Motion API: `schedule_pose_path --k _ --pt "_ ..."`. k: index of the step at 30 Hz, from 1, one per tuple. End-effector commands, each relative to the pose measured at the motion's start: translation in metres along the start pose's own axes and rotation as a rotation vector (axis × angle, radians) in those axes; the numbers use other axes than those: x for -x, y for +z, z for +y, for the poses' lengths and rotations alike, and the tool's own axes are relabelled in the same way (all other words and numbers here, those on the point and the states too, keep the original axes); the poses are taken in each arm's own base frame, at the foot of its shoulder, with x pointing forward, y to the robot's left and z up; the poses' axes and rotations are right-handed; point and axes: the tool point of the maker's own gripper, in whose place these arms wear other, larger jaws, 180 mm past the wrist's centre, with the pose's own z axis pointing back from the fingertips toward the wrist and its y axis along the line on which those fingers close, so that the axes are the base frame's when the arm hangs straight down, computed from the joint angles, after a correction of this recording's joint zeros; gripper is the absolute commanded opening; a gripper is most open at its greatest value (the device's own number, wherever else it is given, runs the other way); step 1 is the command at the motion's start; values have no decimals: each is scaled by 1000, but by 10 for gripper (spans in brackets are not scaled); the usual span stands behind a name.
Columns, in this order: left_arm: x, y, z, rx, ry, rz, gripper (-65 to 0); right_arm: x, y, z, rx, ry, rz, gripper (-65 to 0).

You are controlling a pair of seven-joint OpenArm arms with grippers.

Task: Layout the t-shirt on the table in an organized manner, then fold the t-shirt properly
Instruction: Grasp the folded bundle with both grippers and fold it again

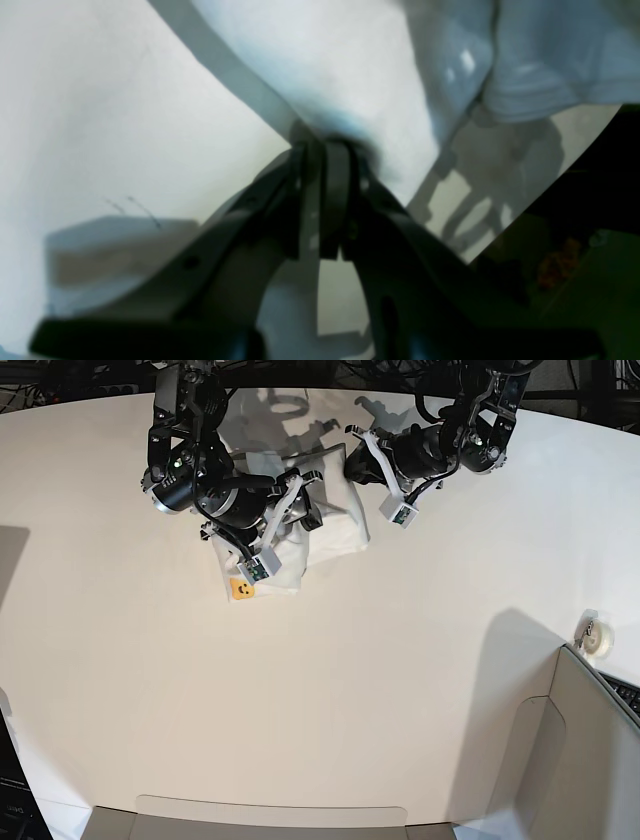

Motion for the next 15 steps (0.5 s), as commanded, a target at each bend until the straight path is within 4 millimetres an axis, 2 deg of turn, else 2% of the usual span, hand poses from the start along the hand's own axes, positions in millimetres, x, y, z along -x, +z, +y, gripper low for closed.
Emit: schedule_pose_path --k 1,3,11,15 --pt "9 1 3 -19 -6 37 -610 -16 6 5 -10 17 -60 -280" --pt "9 1 3 -19 -6 39 -609 -20 8 11 -20 39 -69 -244" --pt "10 1 3 -19 -6 44 -608 -38 1 51 -106 221 -75 -240" --pt "10 1 3 -21 -8 45 -608 -43 0 55 -114 246 -79 -240"
